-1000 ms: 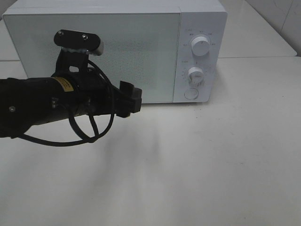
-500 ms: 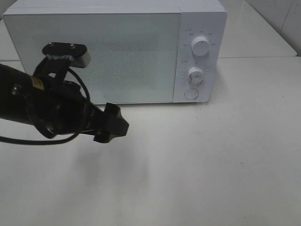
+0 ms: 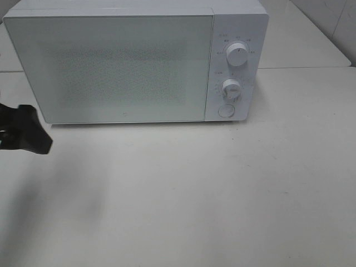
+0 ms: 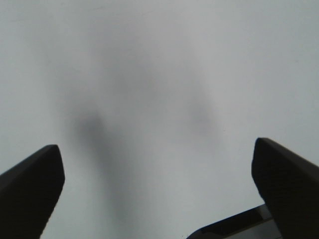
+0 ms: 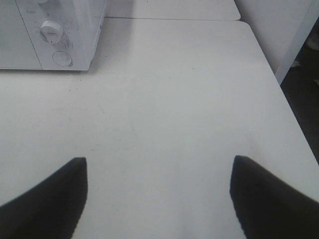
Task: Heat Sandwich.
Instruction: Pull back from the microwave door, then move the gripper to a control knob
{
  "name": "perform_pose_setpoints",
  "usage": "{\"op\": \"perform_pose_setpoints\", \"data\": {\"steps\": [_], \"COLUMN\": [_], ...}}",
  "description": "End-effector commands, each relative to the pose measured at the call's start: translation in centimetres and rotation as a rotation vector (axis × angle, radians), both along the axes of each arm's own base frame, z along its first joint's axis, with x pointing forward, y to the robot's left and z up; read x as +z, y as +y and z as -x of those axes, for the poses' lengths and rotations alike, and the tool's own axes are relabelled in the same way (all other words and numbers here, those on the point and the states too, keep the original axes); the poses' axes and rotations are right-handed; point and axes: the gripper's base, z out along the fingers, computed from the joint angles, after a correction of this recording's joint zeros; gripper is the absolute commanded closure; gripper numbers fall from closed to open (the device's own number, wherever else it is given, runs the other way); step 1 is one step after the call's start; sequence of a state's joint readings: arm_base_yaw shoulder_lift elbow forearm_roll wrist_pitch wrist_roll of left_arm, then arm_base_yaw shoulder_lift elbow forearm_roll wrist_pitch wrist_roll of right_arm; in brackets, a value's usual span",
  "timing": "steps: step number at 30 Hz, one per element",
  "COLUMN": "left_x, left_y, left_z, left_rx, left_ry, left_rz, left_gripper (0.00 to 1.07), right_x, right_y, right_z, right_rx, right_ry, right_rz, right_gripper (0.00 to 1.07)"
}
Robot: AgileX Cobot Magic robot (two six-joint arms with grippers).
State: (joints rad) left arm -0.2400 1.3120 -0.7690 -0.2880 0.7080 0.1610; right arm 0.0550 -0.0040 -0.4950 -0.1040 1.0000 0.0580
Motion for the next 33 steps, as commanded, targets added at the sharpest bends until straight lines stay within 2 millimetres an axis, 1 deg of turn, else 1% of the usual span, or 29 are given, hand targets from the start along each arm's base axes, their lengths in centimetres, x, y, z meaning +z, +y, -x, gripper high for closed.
{"op": "perform_pose_setpoints", "data": {"steps": [1, 2, 3, 4, 5, 6, 7, 9, 11, 12, 13, 14, 15, 16, 18, 19, 20, 23, 24, 25, 28, 29, 30, 33], "left_x": [0.7, 0.9, 1.4, 1.7, 1.7, 1.9, 2.3, 2.9, 3.2, 3.9, 4.2, 4.2, 4.3, 4.4, 4.3, 4.3, 4.3, 4.4, 4.4, 4.6, 4.9, 4.9, 5.1, 5.1], "left_y": [1.6, 2.2, 3.5, 4.2, 4.2, 4.9, 6.0, 6.8, 7.1, 7.3, 7.2, 7.2, 7.2, 7.2, 7.1, 7.1, 7.0, 6.8, 6.8, 6.7, 6.6, 6.6, 6.6, 6.6], "left_z": [0.4, 0.6, 1.1, 1.5, 1.5, 1.9, 2.6, 3.3, 3.7, 4.5, 5.0, 5.0, 5.4, 6.5, 7.7, 7.7, 9.0, 10.6, 10.6, 11.7, 13.3, 13.3, 14.4, 16.1], "left_rx": [0.047, 0.065, 0.104, 0.124, 0.124, 0.143, 0.176, 0.21, 0.235, 0.255, 0.255, 0.255, 0.254, 0.253, 0.253, 0.253, 0.253, 0.255, 0.255, 0.256, 0.254, 0.254, 0.251, 0.251], "left_ry": [0.021, 0.028, 0.043, 0.053, 0.053, 0.065, 0.086, 0.083, 0.069, 0.033, 0.015, 0.015, 0.004, -0.016, -0.039, -0.039, -0.072, -0.128, -0.128, -0.17, -0.246, -0.246, -0.304, -0.366], "left_rz": [-0.007, -0.011, -0.022, -0.029, -0.029, -0.037, -0.055, -0.062, -0.057, -0.055, -0.057, -0.057, -0.06, -0.062, -0.062, -0.062, -0.06, -0.058, -0.058, -0.056, -0.06, -0.06, -0.067, -0.084], "left_gripper": [0.09, 0.09, 0.09, 0.09, 0.09, 0.09, 0.09, 0.09, 0.09, 0.09, 0.09, 0.09, 0.09, 0.09, 0.09, 0.09, 0.09, 0.09, 0.09, 0.09, 0.09, 0.09, 0.09, 0.09], "right_x": [0.0, 0.0, 0.0, 0.0, 0.0, 0.0, 0.0, 0.0, 0.0, 0.0, 0.0, 0.0, 0.0, 0.0, 0.0, 0.0, 0.0, 0.0, 0.0, 0.0, 0.0, 0.0, 0.0, 0.0], "right_y": [0.0, 0.0, 0.0, 0.0, 0.0, 0.0, 0.0, 0.0, 0.0, 0.0, 0.0, 0.0, 0.0, 0.0, 0.0, 0.0, 0.0, 0.0, 0.0, 0.0, 0.0, 0.0, 0.0, 0.0], "right_z": [0.4, 0.4, 0.4, 0.4, 0.4, 0.4, 0.4, 0.4, 0.4, 0.4, 0.4, 0.4, 0.4, 0.4, 0.4, 0.4, 0.4, 0.4, 0.4, 0.4, 0.4, 0.4, 0.4, 0.4], "right_rx": [-0.006, -0.006, -0.006, -0.006, -0.006, -0.006, -0.006, -0.006, -0.006, -0.006, -0.006, -0.006, -0.006, -0.006, -0.006, -0.006, -0.006, -0.006, -0.006, -0.006, -0.006, -0.006, -0.006, -0.006], "right_ry": [-0.033, -0.033, -0.033, -0.033, -0.033, -0.033, -0.033, -0.033, -0.033, -0.033, -0.033, -0.033, -0.033, -0.033, -0.033, -0.033, -0.033, -0.033, -0.033, -0.033, -0.033, -0.033, -0.033, -0.033], "right_rz": [0.004, 0.004, 0.004, 0.004, 0.004, 0.004, 0.004, 0.004, 0.004, 0.004, 0.004, 0.004, 0.004, 0.004, 0.004, 0.004, 0.004, 0.004, 0.004, 0.004, 0.004, 0.004, 0.004, 0.004], "right_gripper": [0.31, 0.31, 0.31, 0.31, 0.31, 0.31, 0.31, 0.31, 0.31, 0.31, 0.31, 0.31, 0.31, 0.31, 0.31, 0.31, 0.31, 0.31, 0.31, 0.31, 0.31, 0.31, 0.31, 0.31]}}
